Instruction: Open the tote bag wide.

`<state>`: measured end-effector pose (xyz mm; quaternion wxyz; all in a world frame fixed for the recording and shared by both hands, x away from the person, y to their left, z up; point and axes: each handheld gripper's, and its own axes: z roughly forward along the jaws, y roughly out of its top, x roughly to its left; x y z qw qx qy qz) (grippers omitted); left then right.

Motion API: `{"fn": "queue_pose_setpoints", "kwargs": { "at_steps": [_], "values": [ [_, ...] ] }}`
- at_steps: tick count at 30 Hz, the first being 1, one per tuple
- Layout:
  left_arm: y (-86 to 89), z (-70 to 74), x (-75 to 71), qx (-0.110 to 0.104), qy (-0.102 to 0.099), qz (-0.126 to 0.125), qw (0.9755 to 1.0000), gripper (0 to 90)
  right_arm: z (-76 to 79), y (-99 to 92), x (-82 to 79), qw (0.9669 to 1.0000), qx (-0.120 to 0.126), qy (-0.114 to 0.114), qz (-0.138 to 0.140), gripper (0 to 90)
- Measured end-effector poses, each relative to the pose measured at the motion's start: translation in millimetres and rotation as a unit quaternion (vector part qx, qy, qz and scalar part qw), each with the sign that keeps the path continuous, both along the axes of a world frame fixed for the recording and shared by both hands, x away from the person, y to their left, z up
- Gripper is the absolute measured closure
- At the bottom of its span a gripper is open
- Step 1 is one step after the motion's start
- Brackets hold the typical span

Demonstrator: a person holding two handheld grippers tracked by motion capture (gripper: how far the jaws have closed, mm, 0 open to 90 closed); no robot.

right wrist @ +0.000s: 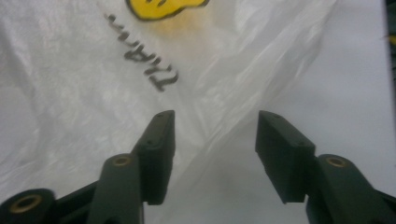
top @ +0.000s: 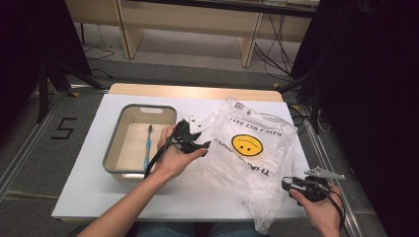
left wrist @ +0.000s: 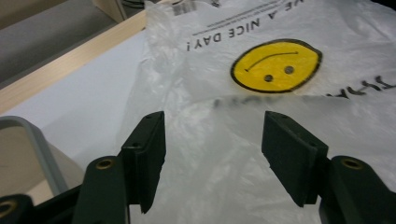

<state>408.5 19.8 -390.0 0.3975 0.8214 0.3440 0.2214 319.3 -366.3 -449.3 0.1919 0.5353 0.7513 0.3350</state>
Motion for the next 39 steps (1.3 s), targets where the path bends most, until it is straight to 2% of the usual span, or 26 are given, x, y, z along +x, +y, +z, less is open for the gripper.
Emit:
{"fn": "queue_pose_setpoints", "kwargs": {
  "at_steps": [3,4,5,7,9,11,13,14,19,24,30,31,33,35,39],
  "values": [
    [0.5,-1.5,-7.8,-0.002,-0.001,-0.011,0.9999,38.5,5.5,-0.4,-0.5,0.9992,-0.012,-0.037,-0.008,40.5],
    [0.8,-2.9,-15.7,-0.004,-0.004,-0.02,0.9998,38.4,7.1,0.7,0.0,0.9985,-0.016,-0.052,-0.005,38.9],
    [0.8,-2.9,-15.7,-0.004,-0.004,-0.02,0.9998,38.1,8.3,1.9,-0.1,0.9982,-0.018,-0.057,-0.004,37.5],
    [2.3,-6.5,-26.9,0.004,0.007,-0.037,0.9993,36.9,11.2,5.6,0.9,0.997,-0.021,-0.075,0.004,36.9],
    [3.6,-7.8,-30.5,0.007,0.007,-0.04,0.9991,35.9,13.5,8.9,1.9,0.9954,-0.021,-0.093,0.013,37.0],
    [6.3,-9.7,-35.9,0.009,0.004,-0.046,0.9989,35.7,15.0,12.4,3.1,0.9945,-0.017,-0.101,0.021,36.4],
    [9.0,-13.0,-44.7,0.003,0.003,-0.058,0.9983,35.0,15.9,15.8,3.7,0.994,-0.014,-0.105,0.028,36.0],
    [9.0,-13.0,-44.7,0.003,0.003,-0.058,0.9983,34.8,15.9,17.2,4.5,0.9935,-0.015,-0.108,0.033,35.7],
    [11.7,-21.9,-60.3,0.01,-0.003,-0.079,0.9968,33.5,17.4,24.6,6.1,0.9921,-0.01,-0.115,0.047,35.7],
    [12.2,-29.2,-67.6,0.024,0.006,-0.095,0.9952,31.7,17.9,34.6,9.0,0.9913,-0.003,-0.117,0.06,35.4],
    [12.8,-38.7,-73.6,0.028,0.011,-0.104,0.9941,31.8,16.4,45.6,13.7,0.9901,0.007,-0.116,0.079,35.2],
    [11.2,-39.8,-74.7,0.03,0.017,-0.114,0.9929,31.8,16.5,47.8,14.5,0.9899,0.009,-0.115,0.083,35.3],
    [5.5,-42.1,-77.9,0.033,0.016,-0.125,0.9914,31.8,16.2,51.4,15.7,0.9892,0.013,-0.115,0.09,35.5],
    [1.4,-43.8,-80.1,0.033,0.018,-0.133,0.9904,33.0,15.8,56.9,17.6,0.988,0.015,-0.115,0.102,35.5],
    [-2.0,-46.9,-80.0,0.035,0.02,-0.135,0.99,37.6,14.9,70.3,21.4,0.9861,0.013,-0.11,0.124,35.7]
  ]
}}
